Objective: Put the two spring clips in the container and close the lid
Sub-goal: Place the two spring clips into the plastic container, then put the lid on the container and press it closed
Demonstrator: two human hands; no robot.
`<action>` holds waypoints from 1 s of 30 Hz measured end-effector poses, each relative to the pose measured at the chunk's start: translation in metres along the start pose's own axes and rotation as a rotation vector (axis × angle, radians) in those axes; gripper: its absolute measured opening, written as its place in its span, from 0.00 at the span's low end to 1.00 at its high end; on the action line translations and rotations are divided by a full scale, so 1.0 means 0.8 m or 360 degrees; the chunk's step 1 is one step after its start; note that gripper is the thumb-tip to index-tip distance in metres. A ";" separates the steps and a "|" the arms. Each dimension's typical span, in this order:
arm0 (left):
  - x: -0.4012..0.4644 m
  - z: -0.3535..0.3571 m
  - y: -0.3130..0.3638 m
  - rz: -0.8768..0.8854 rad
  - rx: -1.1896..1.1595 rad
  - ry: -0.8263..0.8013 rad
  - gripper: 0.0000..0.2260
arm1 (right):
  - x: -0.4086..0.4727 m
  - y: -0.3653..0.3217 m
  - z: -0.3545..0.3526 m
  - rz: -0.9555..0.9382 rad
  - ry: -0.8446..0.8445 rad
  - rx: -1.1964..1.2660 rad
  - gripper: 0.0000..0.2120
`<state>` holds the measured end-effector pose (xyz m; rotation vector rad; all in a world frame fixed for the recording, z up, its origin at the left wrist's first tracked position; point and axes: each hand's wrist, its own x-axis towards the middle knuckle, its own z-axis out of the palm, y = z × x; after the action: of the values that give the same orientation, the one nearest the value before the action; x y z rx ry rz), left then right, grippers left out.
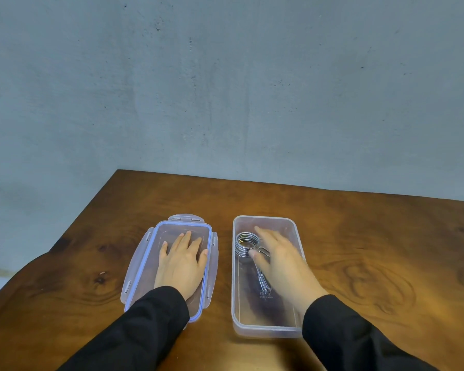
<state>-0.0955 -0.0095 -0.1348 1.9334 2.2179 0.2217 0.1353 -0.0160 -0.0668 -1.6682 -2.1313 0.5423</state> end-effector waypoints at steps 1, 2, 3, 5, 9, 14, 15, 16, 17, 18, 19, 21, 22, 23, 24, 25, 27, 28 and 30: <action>0.000 0.001 0.000 -0.0010 -0.0040 0.0004 0.25 | -0.002 0.001 -0.010 -0.0055 0.0111 0.0071 0.24; 0.001 0.001 -0.001 -0.0027 -0.0097 0.0013 0.24 | -0.005 0.005 -0.019 -0.0104 0.0234 0.0110 0.22; 0.002 0.001 -0.001 -0.0048 -0.0169 0.0035 0.23 | -0.008 0.013 -0.027 -0.0135 0.0355 0.0134 0.19; 0.003 -0.005 0.001 -0.0089 -0.0307 0.0092 0.18 | -0.015 0.034 -0.037 -0.0089 0.0480 0.0168 0.18; -0.004 -0.028 0.025 0.0002 -0.0140 0.0170 0.15 | -0.032 0.076 -0.031 0.0297 0.0330 0.0258 0.24; -0.015 -0.024 0.060 0.0063 0.0278 -0.0022 0.23 | -0.043 0.087 -0.021 0.0506 0.0218 0.0539 0.24; -0.015 -0.023 0.061 0.0067 0.0307 0.0002 0.22 | -0.044 0.087 -0.020 0.0501 0.0218 0.0571 0.22; -0.015 -0.022 0.062 0.0062 0.0330 0.0023 0.20 | -0.044 0.087 -0.020 0.0483 0.0218 0.0592 0.20; -0.015 -0.022 0.064 0.0061 0.0333 0.0041 0.19 | -0.044 0.087 -0.020 0.0459 0.0218 0.0604 0.18; -0.014 -0.022 0.066 0.0066 0.0325 0.0046 0.18 | -0.044 0.087 -0.020 0.0438 0.0215 0.0610 0.16; -0.013 -0.022 0.067 0.0071 0.0322 0.0044 0.17 | -0.044 0.086 -0.020 0.0426 0.0208 0.0617 0.16; -0.010 -0.028 0.069 0.0066 0.0316 -0.0019 0.15 | -0.045 0.086 -0.020 0.0424 0.0193 0.0636 0.16; -0.007 -0.032 0.072 0.0081 0.0338 -0.0060 0.13 | -0.045 0.086 -0.020 0.0427 0.0186 0.0640 0.16; -0.004 -0.038 0.074 0.0097 0.0361 -0.0090 0.12 | -0.046 0.086 -0.019 0.0429 0.0177 0.0639 0.17; -0.002 -0.048 0.075 0.0086 0.0362 -0.0086 0.10 | -0.046 0.087 -0.019 0.0431 0.0169 0.0633 0.17; 0.002 -0.058 0.075 0.0030 0.0281 -0.0044 0.10 | -0.046 0.088 -0.019 0.0425 0.0167 0.0623 0.17; 0.008 -0.085 0.071 -0.0066 0.0061 0.0092 0.11 | -0.046 0.090 -0.018 0.0413 0.0162 0.0607 0.17; 0.010 -0.102 0.068 -0.0075 -0.0024 0.0176 0.10 | -0.045 0.090 -0.018 0.0419 0.0153 0.0603 0.17; 0.012 -0.143 0.063 -0.0099 -0.0194 0.0299 0.09 | -0.046 0.089 -0.020 0.0442 0.0154 0.0566 0.20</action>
<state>-0.0757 0.0086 -0.0122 1.8445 2.3155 0.5366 0.2102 -0.0352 -0.0923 -1.7477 -1.6290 0.8474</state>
